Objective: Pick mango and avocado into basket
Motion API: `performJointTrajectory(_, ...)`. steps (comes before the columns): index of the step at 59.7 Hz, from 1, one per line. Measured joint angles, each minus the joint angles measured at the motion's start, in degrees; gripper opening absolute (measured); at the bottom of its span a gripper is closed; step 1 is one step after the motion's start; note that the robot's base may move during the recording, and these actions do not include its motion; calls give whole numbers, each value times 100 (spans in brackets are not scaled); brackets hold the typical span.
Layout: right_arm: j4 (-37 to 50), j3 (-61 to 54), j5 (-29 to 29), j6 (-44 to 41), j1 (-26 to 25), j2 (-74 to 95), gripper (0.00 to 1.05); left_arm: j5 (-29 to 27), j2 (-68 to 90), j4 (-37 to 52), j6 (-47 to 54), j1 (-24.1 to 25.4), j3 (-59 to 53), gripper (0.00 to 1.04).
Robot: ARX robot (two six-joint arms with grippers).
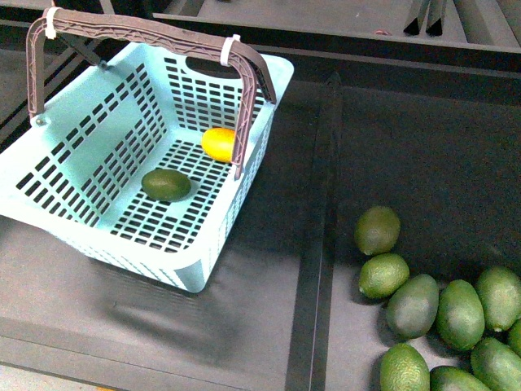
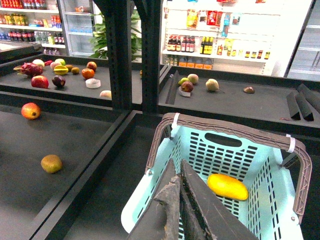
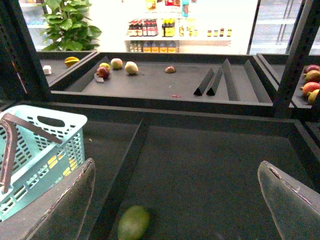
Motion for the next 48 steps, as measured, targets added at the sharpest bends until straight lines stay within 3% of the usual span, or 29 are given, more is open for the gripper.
performJointTrajectory(11, 0, 0, 0, 0, 0, 0, 96, 0, -310, -317, 0, 0, 0, 2)
performJointTrajectory(16, 0, 0, 2, 0, 0, 0, 96, 0, -1095, -1226, 2, 0, 0, 2)
performJointTrajectory(43, 0, 0, 0, 0, 0, 0, 96, -2, -1255, -1290, 2, 0, 0, 2)
performJointTrajectory(48, 0, 0, 0, 0, 0, 0, 96, -2, -1255, -1290, 2, 0, 0, 16)
